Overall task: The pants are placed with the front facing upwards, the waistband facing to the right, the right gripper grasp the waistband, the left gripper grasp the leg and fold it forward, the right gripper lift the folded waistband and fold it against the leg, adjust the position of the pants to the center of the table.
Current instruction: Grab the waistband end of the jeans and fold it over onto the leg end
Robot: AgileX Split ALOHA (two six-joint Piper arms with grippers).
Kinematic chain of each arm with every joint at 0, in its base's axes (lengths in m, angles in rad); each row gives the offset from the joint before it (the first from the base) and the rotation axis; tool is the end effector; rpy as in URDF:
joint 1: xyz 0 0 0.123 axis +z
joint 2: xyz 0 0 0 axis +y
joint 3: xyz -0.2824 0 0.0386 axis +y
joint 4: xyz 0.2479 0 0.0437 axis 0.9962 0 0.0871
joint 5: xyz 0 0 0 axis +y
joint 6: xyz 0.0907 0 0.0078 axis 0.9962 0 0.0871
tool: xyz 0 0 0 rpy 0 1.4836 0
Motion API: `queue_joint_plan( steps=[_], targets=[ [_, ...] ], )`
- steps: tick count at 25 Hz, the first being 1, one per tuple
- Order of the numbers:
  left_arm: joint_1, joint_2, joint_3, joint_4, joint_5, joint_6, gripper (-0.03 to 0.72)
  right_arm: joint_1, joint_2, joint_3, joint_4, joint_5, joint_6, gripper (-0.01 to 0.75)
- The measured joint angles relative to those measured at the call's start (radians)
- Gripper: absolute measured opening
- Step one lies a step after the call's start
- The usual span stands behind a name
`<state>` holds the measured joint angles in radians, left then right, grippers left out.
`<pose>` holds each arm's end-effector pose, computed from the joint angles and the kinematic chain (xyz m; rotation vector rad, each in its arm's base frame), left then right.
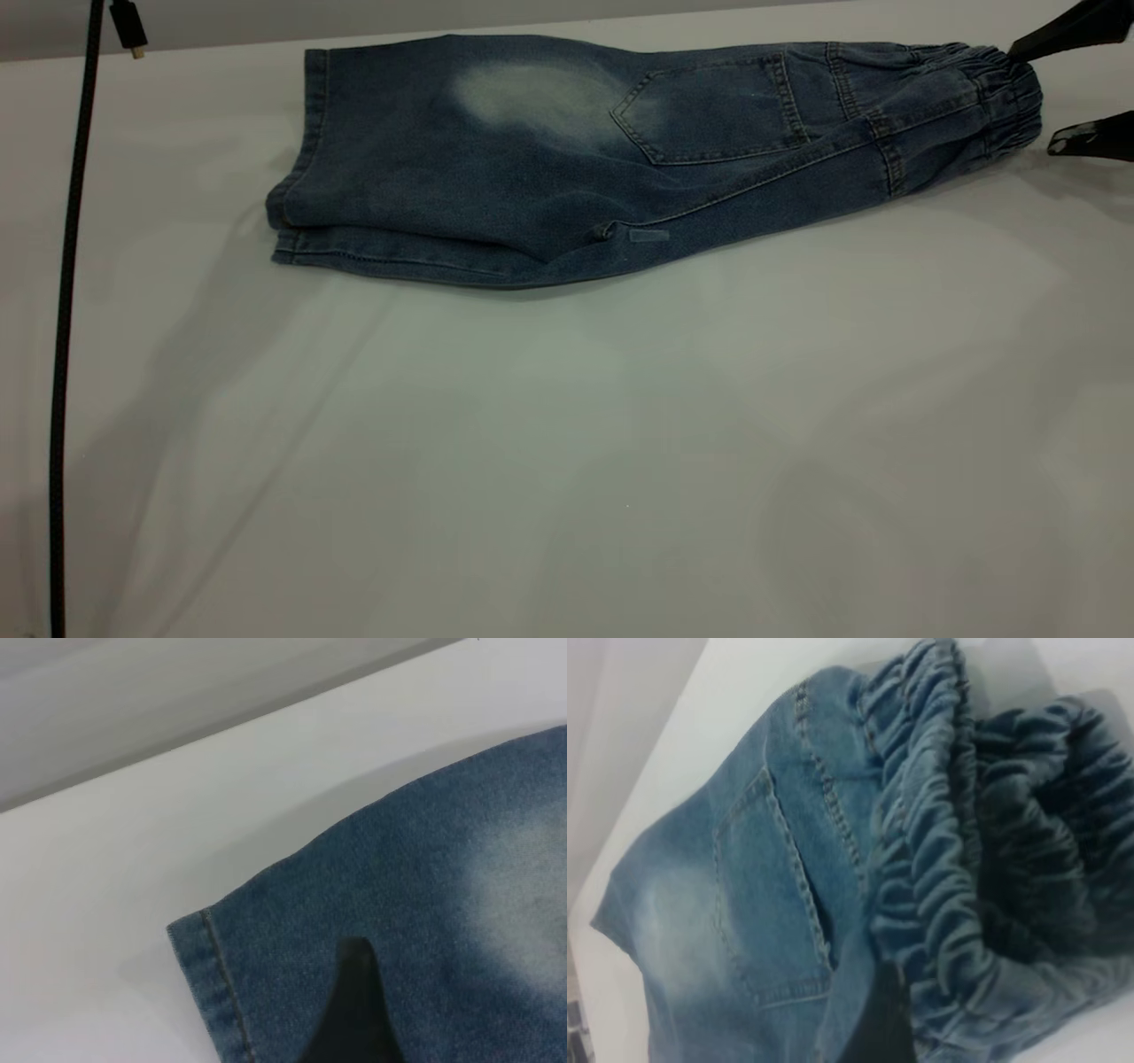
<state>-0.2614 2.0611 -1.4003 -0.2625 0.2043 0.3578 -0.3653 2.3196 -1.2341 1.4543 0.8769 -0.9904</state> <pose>0.4380 -0.1222 0.1729 0.4477 2.3018 -0.1412 0.3980 -0.0777 0.0514 0.6935 2.4073 1.1655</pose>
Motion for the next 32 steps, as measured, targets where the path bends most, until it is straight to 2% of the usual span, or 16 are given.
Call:
queue_joint_plan(
  steps=[5,14,26,29,32],
  targets=[
    [0.0,0.0,0.0,-0.001,-0.001,0.001,0.524,0.036,0.006,0.0,0.027,-0.038,-0.018,0.586],
    [0.0,0.0,0.0,-0.001,-0.002,0.0,0.524,0.045,0.044,-0.001,0.05,-0.067,-0.018,0.586],
    [0.0,0.0,0.0,-0.001,-0.001,0.0,0.524,0.047,0.118,-0.07,0.098,0.001,-0.038,0.584],
    [0.0,0.0,0.0,-0.001,-0.001,0.0,0.524,0.047,0.123,-0.082,0.094,-0.004,-0.04,0.555],
    [0.0,0.0,0.0,-0.001,0.001,0.0,0.524,0.047,0.123,-0.082,0.089,-0.014,-0.04,0.479]
  ],
)
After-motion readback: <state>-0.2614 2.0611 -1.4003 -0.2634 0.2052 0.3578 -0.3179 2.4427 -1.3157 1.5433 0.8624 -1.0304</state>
